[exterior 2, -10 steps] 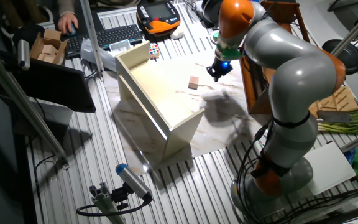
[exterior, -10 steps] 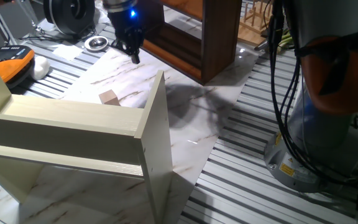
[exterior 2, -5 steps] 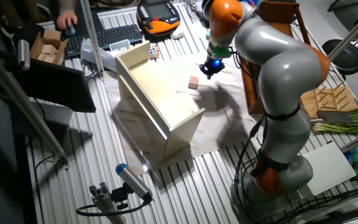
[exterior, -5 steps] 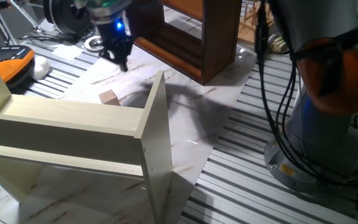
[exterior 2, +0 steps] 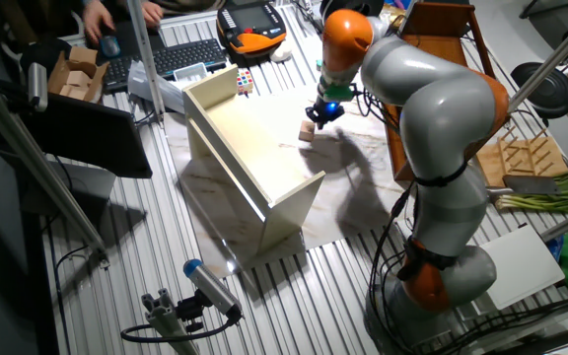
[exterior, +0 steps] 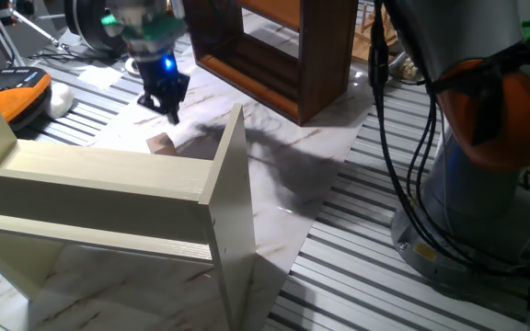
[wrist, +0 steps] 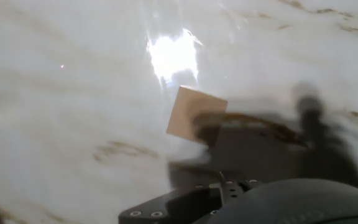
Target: Put the object on the shelf
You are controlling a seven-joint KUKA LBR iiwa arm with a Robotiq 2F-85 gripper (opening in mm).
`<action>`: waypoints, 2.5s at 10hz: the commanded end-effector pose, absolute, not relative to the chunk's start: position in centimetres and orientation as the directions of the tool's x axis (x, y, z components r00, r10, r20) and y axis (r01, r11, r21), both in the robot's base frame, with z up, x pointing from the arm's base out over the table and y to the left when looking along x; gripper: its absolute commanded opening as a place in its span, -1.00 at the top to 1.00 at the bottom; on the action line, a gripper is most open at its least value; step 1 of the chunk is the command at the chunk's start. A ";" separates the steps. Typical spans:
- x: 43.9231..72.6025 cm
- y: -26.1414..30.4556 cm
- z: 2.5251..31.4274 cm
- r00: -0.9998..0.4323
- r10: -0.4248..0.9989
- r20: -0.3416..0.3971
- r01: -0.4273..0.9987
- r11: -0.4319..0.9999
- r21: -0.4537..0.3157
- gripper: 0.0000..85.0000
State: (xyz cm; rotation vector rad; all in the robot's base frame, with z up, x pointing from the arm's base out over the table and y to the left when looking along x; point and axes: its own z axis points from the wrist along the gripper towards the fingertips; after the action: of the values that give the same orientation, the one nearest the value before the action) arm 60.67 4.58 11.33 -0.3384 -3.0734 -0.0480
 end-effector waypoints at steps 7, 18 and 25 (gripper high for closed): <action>60.6 4.8 9.2 -0.954 0.298 0.034 0.298 0.954 -0.009 0.60; 60.6 4.8 9.3 -0.933 0.345 0.105 0.344 0.938 -0.024 0.20; 63.5 6.1 8.0 -0.916 0.391 0.089 0.390 0.920 -0.028 -0.20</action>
State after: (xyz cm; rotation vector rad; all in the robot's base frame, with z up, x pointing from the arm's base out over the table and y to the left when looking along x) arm 63.46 6.16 8.01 -0.6123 -2.9863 0.0151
